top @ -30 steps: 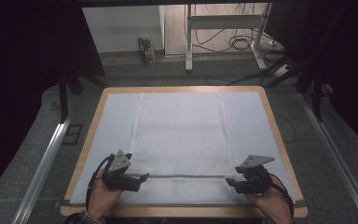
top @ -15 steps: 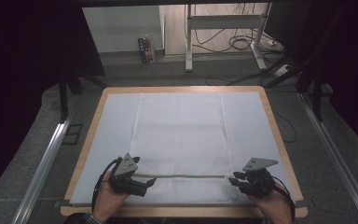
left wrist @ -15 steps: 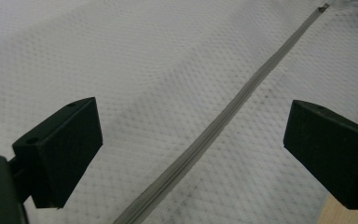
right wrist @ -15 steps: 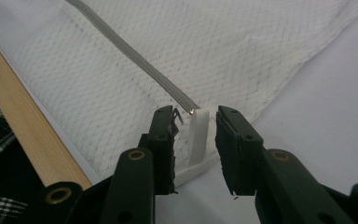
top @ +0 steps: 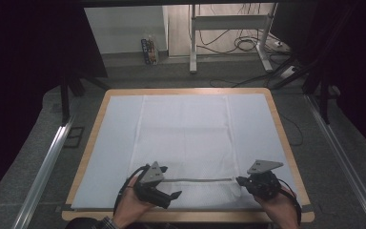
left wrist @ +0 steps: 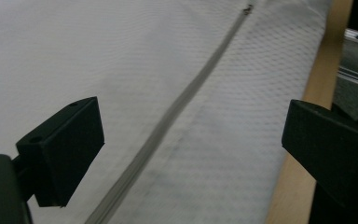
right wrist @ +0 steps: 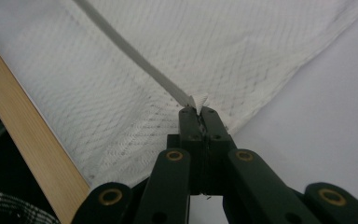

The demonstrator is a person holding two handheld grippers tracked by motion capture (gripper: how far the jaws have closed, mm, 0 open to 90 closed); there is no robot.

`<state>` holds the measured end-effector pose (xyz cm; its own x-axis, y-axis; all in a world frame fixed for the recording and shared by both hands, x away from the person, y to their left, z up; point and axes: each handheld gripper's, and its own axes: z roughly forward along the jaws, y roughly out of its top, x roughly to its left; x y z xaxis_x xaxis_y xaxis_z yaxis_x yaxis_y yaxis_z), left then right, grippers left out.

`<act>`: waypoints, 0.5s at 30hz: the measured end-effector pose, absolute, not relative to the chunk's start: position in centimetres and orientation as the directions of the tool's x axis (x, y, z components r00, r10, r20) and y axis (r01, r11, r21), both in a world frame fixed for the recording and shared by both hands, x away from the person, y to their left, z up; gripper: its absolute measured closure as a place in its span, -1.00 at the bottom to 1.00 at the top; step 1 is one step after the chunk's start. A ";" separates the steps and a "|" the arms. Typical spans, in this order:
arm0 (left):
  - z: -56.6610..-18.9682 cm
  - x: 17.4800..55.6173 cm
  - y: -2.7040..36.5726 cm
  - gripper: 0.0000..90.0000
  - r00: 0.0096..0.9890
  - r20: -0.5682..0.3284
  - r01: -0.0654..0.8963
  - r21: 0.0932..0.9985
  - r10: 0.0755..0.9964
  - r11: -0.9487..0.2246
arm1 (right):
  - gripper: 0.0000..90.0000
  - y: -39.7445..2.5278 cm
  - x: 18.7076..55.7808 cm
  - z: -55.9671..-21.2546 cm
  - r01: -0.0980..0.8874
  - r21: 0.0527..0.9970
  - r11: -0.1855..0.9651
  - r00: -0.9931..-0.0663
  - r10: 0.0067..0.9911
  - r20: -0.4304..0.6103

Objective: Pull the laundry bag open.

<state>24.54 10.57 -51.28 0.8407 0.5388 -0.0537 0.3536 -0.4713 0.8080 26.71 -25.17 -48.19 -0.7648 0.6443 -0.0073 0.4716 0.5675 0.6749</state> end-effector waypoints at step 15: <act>-52.5 24.2 0.2 -0.57 0.936 -0.018 0.232 0.783 0.351 -0.577 | 0.96 -24.9 26.6 -47.0 0.454 0.746 0.487 -0.748 0.663 0.023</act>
<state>24.22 0.18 -52.47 0.9361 0.3514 -0.0179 0.2315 -0.5770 0.7832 26.64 -24.88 -46.97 -0.7482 0.6631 0.0228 0.4541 0.4866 0.7463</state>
